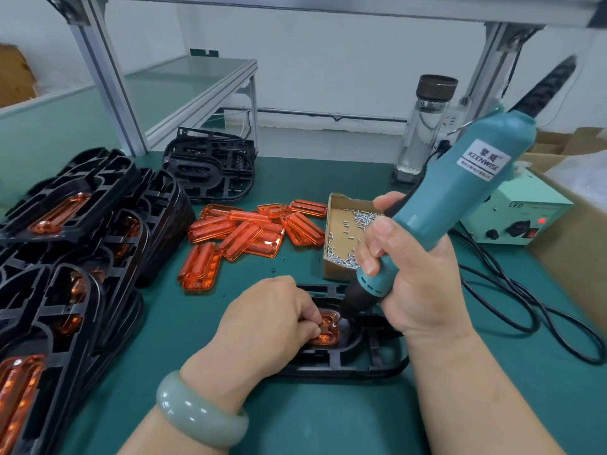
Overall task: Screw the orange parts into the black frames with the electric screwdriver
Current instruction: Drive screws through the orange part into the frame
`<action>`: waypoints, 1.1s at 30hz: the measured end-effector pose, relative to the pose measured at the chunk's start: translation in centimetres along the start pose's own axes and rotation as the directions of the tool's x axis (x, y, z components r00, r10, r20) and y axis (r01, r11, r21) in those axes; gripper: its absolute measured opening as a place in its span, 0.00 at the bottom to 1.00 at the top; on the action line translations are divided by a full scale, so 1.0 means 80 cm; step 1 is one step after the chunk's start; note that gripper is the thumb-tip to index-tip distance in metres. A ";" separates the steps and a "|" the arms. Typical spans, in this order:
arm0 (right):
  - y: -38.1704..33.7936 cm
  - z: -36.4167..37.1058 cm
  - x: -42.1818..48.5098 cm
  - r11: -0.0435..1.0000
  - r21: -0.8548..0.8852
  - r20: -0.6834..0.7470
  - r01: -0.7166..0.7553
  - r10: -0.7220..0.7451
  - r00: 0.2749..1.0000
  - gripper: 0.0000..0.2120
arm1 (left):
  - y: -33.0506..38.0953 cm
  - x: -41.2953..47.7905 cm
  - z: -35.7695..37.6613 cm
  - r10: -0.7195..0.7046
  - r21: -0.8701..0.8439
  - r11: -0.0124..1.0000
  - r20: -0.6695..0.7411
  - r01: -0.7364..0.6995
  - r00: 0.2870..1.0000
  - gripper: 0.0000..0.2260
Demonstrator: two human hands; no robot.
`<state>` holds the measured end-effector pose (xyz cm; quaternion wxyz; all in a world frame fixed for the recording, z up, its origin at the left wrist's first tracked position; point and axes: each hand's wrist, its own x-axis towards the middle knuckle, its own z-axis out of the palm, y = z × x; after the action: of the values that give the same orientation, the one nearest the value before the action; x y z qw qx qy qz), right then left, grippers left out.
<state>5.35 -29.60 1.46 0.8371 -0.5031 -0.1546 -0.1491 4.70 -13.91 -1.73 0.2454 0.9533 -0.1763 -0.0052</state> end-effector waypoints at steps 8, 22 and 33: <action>-0.001 0.002 -0.002 0.999 -0.021 -0.006 0.038 -0.038 0.999 0.05 | 0.000 0.000 -0.001 -0.013 0.023 1.000 0.004 0.013 1.000 0.04; -0.009 -0.009 0.004 0.984 0.164 0.065 0.068 -0.079 0.995 0.11 | 0.005 0.000 -0.005 -0.045 0.019 0.999 0.040 0.045 0.998 0.04; -0.016 -0.038 0.016 0.944 0.319 -0.260 -0.081 0.169 0.951 0.07 | 0.012 0.001 -0.006 -0.046 0.142 0.989 0.062 0.036 0.997 0.06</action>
<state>6.29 -32.98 1.68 0.9258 -0.3505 -0.0214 -0.1402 4.53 -14.51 -0.89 0.1715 0.9710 -0.1644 -0.0287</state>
